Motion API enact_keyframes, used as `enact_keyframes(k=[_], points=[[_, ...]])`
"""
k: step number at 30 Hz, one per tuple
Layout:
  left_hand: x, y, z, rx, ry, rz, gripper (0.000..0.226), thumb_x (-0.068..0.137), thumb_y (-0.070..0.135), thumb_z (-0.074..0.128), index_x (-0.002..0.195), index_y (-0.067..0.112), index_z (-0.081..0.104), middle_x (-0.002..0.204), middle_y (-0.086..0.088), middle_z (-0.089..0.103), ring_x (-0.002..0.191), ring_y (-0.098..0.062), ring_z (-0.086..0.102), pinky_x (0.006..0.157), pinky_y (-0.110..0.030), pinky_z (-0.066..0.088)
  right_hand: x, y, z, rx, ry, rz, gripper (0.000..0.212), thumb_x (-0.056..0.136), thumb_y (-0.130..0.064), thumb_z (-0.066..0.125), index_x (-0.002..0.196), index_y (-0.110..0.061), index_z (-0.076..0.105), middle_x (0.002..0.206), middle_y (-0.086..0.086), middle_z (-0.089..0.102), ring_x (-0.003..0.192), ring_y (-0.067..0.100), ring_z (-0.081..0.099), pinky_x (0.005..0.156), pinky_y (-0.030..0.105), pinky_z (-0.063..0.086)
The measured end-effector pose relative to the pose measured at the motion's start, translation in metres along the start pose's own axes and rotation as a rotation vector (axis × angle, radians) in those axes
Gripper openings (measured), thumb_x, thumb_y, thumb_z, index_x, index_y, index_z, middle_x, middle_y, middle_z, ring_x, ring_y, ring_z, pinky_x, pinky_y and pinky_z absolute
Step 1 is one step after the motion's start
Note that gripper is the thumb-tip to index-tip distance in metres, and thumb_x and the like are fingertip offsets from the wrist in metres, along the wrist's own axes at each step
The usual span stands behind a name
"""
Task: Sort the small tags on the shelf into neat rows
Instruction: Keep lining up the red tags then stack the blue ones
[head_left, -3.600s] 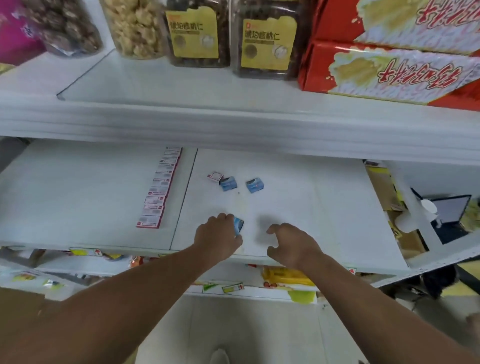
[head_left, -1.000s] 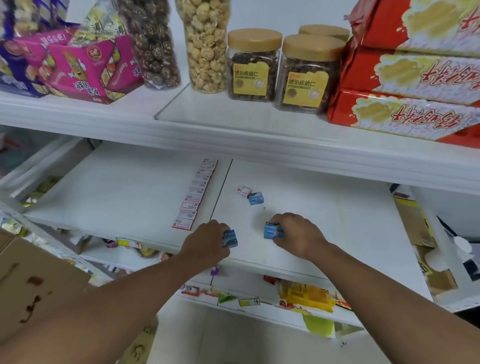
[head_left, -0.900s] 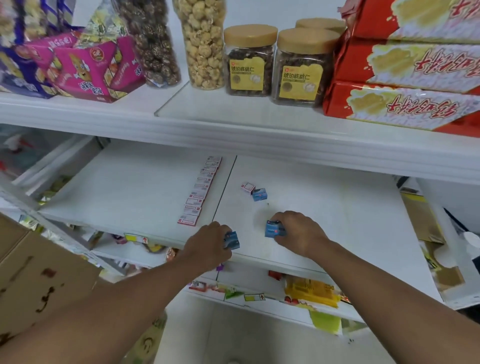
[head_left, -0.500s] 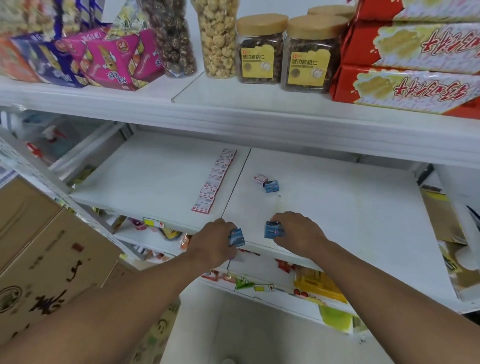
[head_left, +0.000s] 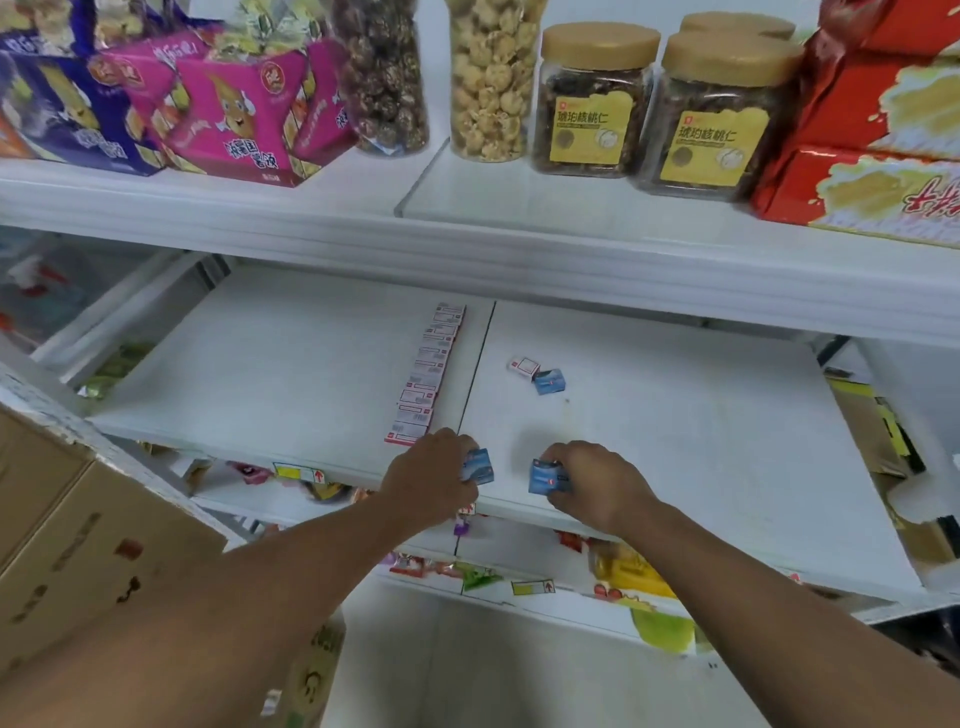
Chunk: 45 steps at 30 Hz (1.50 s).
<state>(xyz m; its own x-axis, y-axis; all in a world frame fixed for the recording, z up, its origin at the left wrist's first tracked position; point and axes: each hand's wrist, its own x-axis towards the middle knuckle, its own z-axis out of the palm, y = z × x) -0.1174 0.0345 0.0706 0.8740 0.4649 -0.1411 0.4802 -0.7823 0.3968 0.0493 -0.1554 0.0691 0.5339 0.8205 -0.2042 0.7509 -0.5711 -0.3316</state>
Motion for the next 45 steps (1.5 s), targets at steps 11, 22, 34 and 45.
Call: enact_keyframes(k=[11, 22, 34, 45], points=[[0.031, -0.064, 0.005, 0.020, -0.093, 0.104, 0.053, 0.090, 0.032, 0.074, 0.141, 0.028, 0.062, 0.126, 0.002, 0.061, 0.116, -0.019, 0.056, 0.089, -0.035, 0.050, 0.015, -0.039, 0.034, 0.040, -0.005, 0.176, 0.047, 0.088, -0.032, 0.076, 0.134, -0.033, 0.064, 0.127, -0.004, 0.068, 0.108, 0.019, 0.065, 0.091, 0.034, 0.056], [0.042, -0.070, 0.012, 0.047, -0.100, 0.084, 0.052, 0.092, 0.031, 0.074, 0.142, 0.029, 0.060, 0.128, 0.003, 0.063, 0.116, -0.017, 0.056, 0.088, -0.032, 0.051, 0.038, -0.037, 0.036, 0.052, -0.014, 0.173, 0.042, 0.088, -0.033, 0.075, 0.129, -0.032, 0.065, 0.124, -0.003, 0.068, 0.106, 0.021, 0.065, 0.089, 0.036, 0.056], [0.076, -0.053, 0.011, 0.026, 0.017, -0.032, 0.045, 0.092, 0.027, 0.075, 0.134, 0.028, 0.060, 0.125, 0.004, 0.071, 0.108, -0.016, 0.062, 0.090, -0.040, 0.058, 0.064, -0.012, 0.041, 0.082, -0.035, 0.064, 0.037, 0.088, -0.032, 0.074, 0.124, -0.033, 0.066, 0.117, -0.002, 0.068, 0.101, 0.020, 0.064, 0.087, 0.035, 0.056], [0.137, -0.060, 0.051, 0.003, -0.020, 0.132, 0.043, 0.093, 0.026, 0.075, 0.134, 0.033, 0.064, 0.121, 0.002, 0.067, 0.105, -0.018, 0.054, 0.085, -0.036, 0.050, 0.067, -0.009, 0.077, 0.081, 0.020, 0.138, 0.039, 0.090, -0.037, 0.071, 0.129, -0.036, 0.064, 0.118, -0.005, 0.065, 0.101, 0.018, 0.064, 0.084, 0.032, 0.054]])
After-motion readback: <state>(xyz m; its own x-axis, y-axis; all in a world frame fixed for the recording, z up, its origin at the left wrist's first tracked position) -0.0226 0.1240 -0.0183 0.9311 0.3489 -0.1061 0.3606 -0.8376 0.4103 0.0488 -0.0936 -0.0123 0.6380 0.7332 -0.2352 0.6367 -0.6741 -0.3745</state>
